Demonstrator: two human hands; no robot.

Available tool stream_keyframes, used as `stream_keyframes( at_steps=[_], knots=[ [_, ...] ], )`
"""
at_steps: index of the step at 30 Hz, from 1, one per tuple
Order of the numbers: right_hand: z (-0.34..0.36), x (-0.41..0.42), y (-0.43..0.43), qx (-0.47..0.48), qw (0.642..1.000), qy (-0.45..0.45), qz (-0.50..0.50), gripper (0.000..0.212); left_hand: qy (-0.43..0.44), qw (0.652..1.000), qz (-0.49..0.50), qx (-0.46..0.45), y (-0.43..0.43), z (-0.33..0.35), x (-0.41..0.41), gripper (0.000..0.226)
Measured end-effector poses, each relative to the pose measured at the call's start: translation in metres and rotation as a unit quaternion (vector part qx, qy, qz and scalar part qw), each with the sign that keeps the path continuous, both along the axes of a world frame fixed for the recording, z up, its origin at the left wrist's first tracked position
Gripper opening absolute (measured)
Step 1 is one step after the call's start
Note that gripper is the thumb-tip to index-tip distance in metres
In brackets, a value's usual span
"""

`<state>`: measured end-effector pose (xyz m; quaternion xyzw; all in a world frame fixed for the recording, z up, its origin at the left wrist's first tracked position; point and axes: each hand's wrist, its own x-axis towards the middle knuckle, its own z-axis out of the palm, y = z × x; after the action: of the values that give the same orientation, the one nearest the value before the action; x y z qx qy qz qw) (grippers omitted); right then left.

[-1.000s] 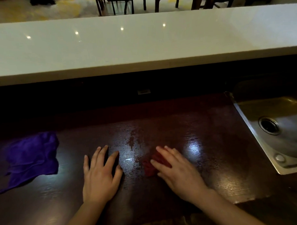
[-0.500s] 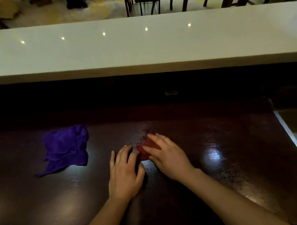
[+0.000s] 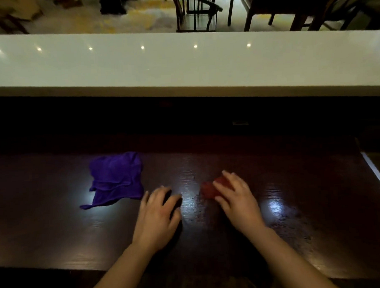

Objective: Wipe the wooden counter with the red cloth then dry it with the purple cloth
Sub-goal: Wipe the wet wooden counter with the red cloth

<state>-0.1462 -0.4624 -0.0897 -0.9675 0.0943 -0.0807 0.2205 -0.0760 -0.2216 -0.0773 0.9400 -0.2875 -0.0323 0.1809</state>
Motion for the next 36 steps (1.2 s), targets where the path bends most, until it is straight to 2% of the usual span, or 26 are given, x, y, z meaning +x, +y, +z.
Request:
stream_keyframes(
  at_steps=[1, 2, 3, 4, 6, 7, 9, 11, 13, 15, 17, 19, 21, 22, 24, 26, 27, 29, 31, 33, 34, 35, 36],
  knots=[
    [0.003, 0.011, 0.006, 0.026, 0.998, 0.012, -0.062, 0.041, -0.005, 1.0, 0.009, 0.018, 0.018, 0.0, 0.004, 0.044],
    [0.004, 0.017, 0.02, 0.009, 0.997, 0.017, -0.076, 0.041, -0.008, 0.999, 0.014, 0.034, 0.034, -0.001, 0.007, 0.046],
    [0.0, 0.019, 0.039, -0.016, 0.999, 0.014, -0.042, 0.042, -0.011, 0.999, 0.013, 0.05, 0.046, -0.002, 0.01, 0.048],
    [-0.003, 0.017, 0.059, -0.044, 0.998, 0.005, 0.038, 0.042, -0.013, 0.998, 0.006, 0.061, 0.054, -0.004, 0.011, 0.049],
    [-0.006, 0.01, 0.077, -0.09, 0.973, -0.018, 0.213, 0.04, -0.013, 0.998, -0.001, 0.056, 0.06, -0.01, 0.013, 0.048],
    [-0.006, 0.016, 0.07, -0.092, 0.965, -0.019, 0.246, 0.038, -0.012, 0.999, 0.0, 0.049, 0.06, -0.013, 0.012, 0.048],
    [-0.003, 0.045, 0.049, -0.066, 0.98, -0.024, 0.187, 0.035, -0.016, 0.999, 0.0, 0.034, 0.061, -0.018, 0.013, 0.046],
    [0.0, 0.082, 0.035, -0.02, 0.999, -0.01, 0.028, 0.035, -0.021, 1.0, 0.004, 0.015, 0.062, -0.021, 0.016, 0.045],
    [0.002, 0.111, 0.043, -0.008, 0.998, -0.004, -0.063, 0.036, -0.022, 1.0, 0.013, 0.001, 0.063, -0.022, 0.015, 0.045],
    [0.001, 0.113, 0.071, -0.007, 1.0, 0.0, -0.027, 0.037, -0.019, 1.0, 0.02, -0.009, 0.063, -0.021, 0.013, 0.046],
    [-0.006, 0.082, 0.101, -0.012, 0.995, -0.001, 0.096, 0.038, -0.019, 0.999, 0.027, -0.015, 0.064, -0.02, 0.012, 0.045],
    [-0.01, 0.036, 0.112, -0.03, 0.975, -0.011, 0.221, 0.039, -0.02, 0.999, 0.032, -0.024, 0.065, -0.02, 0.012, 0.043],
    [-0.011, 0.026, 0.09, -0.048, 0.961, -0.02, 0.271, 0.037, -0.019, 0.999, 0.034, -0.028, 0.065, -0.021, 0.013, 0.041],
    [-0.012, 0.037, 0.075, -0.053, 0.968, -0.028, 0.246, 0.036, -0.02, 0.999, 0.035, -0.029, 0.065, -0.021, 0.013, 0.041],
    [-0.007, 0.075, 0.047, -0.037, 0.994, -0.039, 0.091, 0.033, -0.026, 0.999, 0.032, -0.031, 0.064, -0.021, 0.013, 0.04],
    [0.0, 0.114, 0.037, -0.008, 0.998, -0.027, -0.057, 0.033, -0.028, 0.999, 0.033, -0.033, 0.063, -0.02, 0.013, 0.04],
    [0.001, 0.125, 0.045, -0.002, 0.996, -0.015, -0.084, 0.034, -0.029, 0.998, 0.035, -0.033, 0.064, -0.02, 0.013, 0.04],
    [-0.004, 0.119, 0.074, 0.0, 0.999, -0.011, -0.047, 0.036, -0.027, 0.999, 0.034, -0.03, 0.064, -0.019, 0.012, 0.043],
    [-0.014, 0.08, 0.103, -0.011, 0.996, -0.025, 0.089, 0.038, -0.02, 0.999, 0.037, -0.032, 0.065, -0.017, 0.012, 0.045],
    [-0.017, 0.037, 0.104, -0.03, 0.977, -0.026, 0.211, 0.038, -0.016, 0.999, 0.037, -0.032, 0.064, -0.017, 0.012, 0.045],
    [-0.019, 0.028, 0.088, -0.041, 0.972, -0.031, 0.23, 0.038, -0.015, 0.999, 0.036, -0.032, 0.064, -0.017, 0.012, 0.045],
    [-0.02, 0.025, 0.068, -0.05, 0.976, -0.041, 0.207, 0.038, -0.016, 0.999, 0.035, -0.031, 0.064, -0.017, 0.013, 0.045],
    [-0.018, 0.027, 0.048, -0.043, 0.988, -0.048, 0.141, 0.038, -0.019, 0.999, 0.033, -0.031, 0.064, -0.017, 0.014, 0.045]
  ],
)
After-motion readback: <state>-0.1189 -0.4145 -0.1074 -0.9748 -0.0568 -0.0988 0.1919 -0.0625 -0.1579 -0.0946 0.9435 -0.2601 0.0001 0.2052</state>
